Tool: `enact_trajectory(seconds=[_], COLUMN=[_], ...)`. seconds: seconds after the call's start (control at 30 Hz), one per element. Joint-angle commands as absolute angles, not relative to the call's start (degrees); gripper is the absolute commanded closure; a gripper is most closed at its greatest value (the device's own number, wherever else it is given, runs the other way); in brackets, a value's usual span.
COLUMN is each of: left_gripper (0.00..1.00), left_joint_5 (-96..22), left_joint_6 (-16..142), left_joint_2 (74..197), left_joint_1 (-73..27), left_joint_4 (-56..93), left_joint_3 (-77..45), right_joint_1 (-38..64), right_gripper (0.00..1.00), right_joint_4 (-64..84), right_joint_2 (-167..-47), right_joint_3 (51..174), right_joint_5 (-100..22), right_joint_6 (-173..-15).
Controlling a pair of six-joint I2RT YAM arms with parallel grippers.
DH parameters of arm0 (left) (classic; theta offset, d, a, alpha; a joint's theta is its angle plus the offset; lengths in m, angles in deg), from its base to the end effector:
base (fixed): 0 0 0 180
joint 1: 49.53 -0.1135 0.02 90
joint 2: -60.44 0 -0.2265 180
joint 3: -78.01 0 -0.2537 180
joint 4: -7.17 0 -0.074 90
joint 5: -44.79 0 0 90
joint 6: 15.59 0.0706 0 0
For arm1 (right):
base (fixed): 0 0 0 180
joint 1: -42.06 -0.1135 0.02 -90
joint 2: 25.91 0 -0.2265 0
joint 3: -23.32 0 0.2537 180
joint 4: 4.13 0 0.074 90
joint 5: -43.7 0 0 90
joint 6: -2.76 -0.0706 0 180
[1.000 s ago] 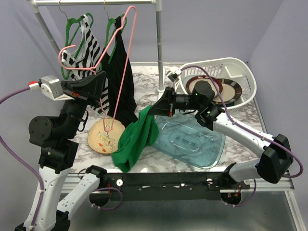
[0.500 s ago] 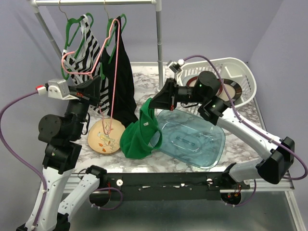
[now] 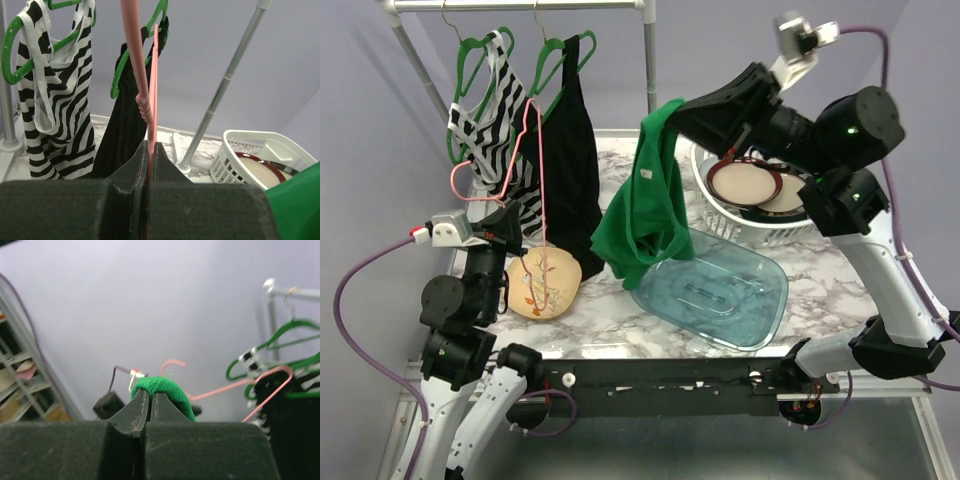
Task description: Remove the tank top from the hanger
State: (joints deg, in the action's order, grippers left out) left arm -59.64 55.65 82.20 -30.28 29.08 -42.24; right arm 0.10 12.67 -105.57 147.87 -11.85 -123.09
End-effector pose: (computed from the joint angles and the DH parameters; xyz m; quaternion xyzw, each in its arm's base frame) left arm 0.1440 -0.0317 0.3931 -0.0978 0.5969 -0.1868 0.7741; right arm 0.1783 0.2141 0.5776 -0.2798 0.4771 0.6330 0.5418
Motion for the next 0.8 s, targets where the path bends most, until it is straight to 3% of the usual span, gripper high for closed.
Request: enact_trajectory(seconds=[0.0,0.33,0.77], left_gripper=[1.0,1.0,1.0], left_joint_5=[-60.5,-61.81,-61.55], left_joint_6=[54.81,54.99,54.73], left_joint_2=[82.85,80.74,81.1], left_joint_1=[-30.02,-30.11,-30.11], left_joint_4=[28.32,27.89,27.71], left_joint_3=[-41.73,-42.52,-42.52], right_joint_1=[-0.3,-0.22,-0.22], right_gripper=[0.99,0.99,0.99], right_joint_4=[14.12,15.96,16.23], right_joint_2=[-107.21,-100.19,-82.0], right_joint_3=[156.78,149.6,115.24], right_joint_5=[-23.7,-44.18,-43.76], right_joint_6=[-118.19,-100.25,-104.63])
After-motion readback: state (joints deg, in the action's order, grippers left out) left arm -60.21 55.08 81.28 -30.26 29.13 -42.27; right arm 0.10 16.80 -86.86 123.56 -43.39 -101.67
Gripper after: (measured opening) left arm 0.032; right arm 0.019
